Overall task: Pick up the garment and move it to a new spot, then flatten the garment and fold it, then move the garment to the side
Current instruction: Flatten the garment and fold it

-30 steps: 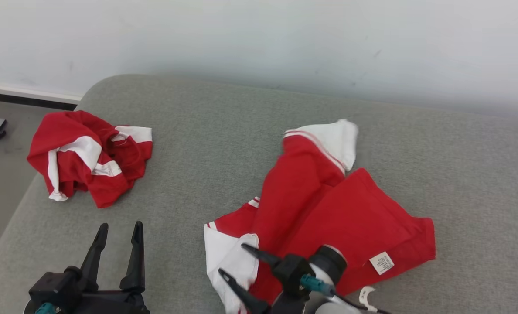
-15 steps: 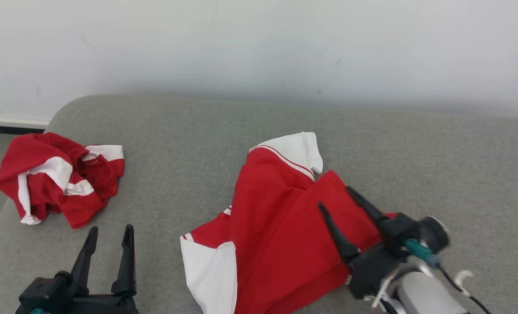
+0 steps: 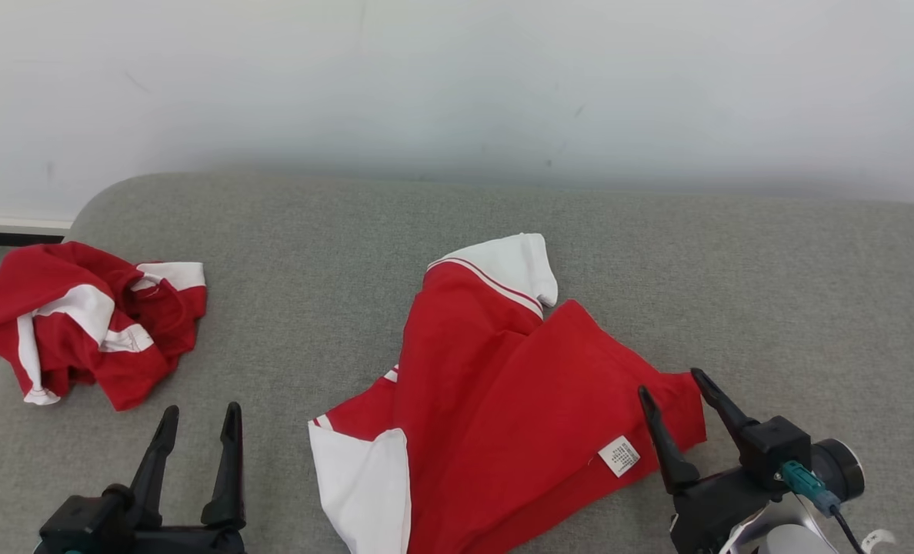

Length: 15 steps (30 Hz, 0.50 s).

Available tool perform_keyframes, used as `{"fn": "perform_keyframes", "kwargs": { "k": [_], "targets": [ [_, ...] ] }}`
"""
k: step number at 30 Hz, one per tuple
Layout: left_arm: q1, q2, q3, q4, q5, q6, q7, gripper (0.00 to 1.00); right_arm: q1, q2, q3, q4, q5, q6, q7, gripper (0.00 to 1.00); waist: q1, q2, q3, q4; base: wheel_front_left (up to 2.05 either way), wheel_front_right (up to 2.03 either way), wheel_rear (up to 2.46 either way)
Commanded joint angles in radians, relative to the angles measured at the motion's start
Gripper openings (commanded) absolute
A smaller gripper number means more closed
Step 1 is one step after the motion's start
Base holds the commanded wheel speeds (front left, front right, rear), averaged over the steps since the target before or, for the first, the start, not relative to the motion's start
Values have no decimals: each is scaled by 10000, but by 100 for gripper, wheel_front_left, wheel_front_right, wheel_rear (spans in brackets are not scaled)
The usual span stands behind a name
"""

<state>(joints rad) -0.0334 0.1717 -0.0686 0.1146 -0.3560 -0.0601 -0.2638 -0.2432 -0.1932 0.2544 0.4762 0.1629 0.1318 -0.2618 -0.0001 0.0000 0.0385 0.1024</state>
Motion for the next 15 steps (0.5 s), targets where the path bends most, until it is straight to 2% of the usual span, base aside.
{"fn": "perform_keyframes", "kwargs": {
  "k": [1,4,5,6,7,8,15],
  "targets": [
    [-19,14,21,10,40,-11,-11,100,91,69,-50,96,-106,-23,-46,100,1,0,40,51,0,0,0],
    [-73,34,23,26,14,-48,-11,100,-31,109,-75,344,-145,-23,-40,100,1,0,137,139,0,0,0],
    [-91,40,33,33,8,-55,-11,100,-108,113,-38,469,-109,-23,-23,90,1,0,172,163,0,0,0],
    [-103,41,47,43,1,-60,-11,100,-190,136,-4,609,-42,-23,8,40,1,0,203,178,0,0,0],
    [-114,40,56,53,2,-62,-11,100,-265,147,62,757,-15,-23,37,25,1,0,231,190,0,0,0],
    [-127,34,64,61,5,-64,-11,100,-341,149,81,862,0,-23,22,2,1,0,257,196,0,0,0],
    [-56,17,163,38,24,20,-11,100,-737,166,274,1128,97,-23,-22,0,1,0,334,15,0,0,0]
  ]
}}
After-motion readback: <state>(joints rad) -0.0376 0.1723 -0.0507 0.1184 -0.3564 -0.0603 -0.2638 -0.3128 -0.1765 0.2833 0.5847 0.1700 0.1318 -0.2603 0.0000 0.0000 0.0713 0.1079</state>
